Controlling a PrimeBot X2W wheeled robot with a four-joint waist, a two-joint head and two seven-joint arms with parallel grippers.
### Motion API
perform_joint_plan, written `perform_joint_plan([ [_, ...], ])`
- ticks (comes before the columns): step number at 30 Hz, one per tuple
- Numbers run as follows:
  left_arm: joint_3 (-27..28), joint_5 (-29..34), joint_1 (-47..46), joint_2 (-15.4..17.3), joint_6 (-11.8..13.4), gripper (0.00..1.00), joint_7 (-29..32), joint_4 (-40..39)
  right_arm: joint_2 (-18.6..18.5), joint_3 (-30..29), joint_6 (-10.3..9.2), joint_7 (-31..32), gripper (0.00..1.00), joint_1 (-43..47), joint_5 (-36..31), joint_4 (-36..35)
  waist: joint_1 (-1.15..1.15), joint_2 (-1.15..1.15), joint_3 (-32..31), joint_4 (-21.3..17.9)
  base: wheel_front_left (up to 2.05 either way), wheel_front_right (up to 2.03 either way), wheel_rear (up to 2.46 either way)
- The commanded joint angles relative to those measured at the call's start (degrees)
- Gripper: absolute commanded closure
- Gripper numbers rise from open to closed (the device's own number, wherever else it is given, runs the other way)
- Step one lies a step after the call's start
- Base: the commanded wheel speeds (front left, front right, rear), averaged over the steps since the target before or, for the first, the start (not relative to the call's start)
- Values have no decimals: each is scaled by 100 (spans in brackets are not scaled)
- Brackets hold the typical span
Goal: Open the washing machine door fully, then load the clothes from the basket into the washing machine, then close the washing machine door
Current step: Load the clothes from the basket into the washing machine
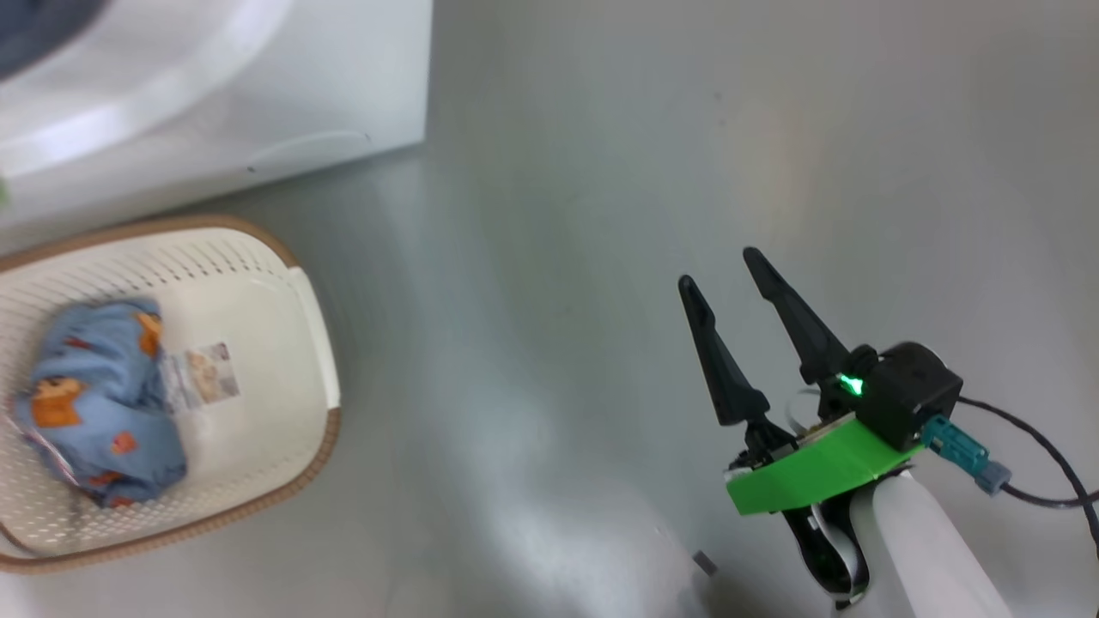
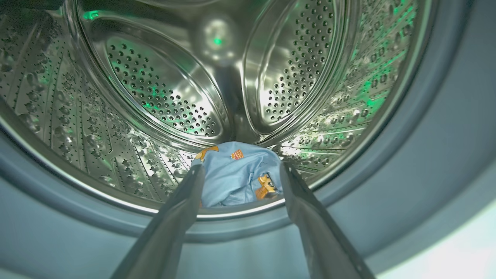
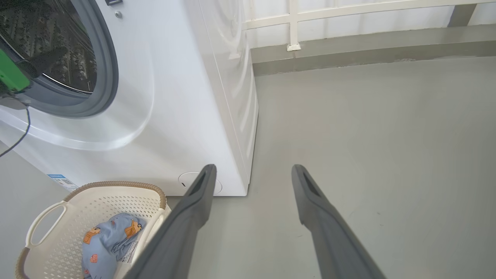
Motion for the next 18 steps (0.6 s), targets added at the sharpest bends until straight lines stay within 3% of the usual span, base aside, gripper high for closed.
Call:
perform_joint_plan([
  [1, 180, -30, 265, 232, 107, 0, -45, -306, 10, 85, 9, -28, 0, 223, -44, -110, 0, 0, -436, 267, 0, 0, 0],
  [5, 332, 24, 1679, 79, 670, 0, -54, -1637, 11, 1, 9, -28, 0, 431, -166, -80, 0, 0, -785, 421, 0, 0, 0],
  [9, 398, 39, 2875, -109, 1077, 0, -56, -2786, 11, -83, 9, -28, 0, 635, -301, -28, 0, 0, -1122, 573, 0, 0, 0],
  [15, 368, 163, 4326, -349, 1521, 0, -57, -3839, 11, -156, 9, -20, 0, 928, -485, 41, 0, 0, -1684, 756, 0, 0, 0],
  [18, 322, 201, 4913, -408, 1615, 0, -57, -4137, 11, -199, 9, 52, 0, 1084, -561, -1, 0, 0, -1960, 854, 0, 0, 0],
])
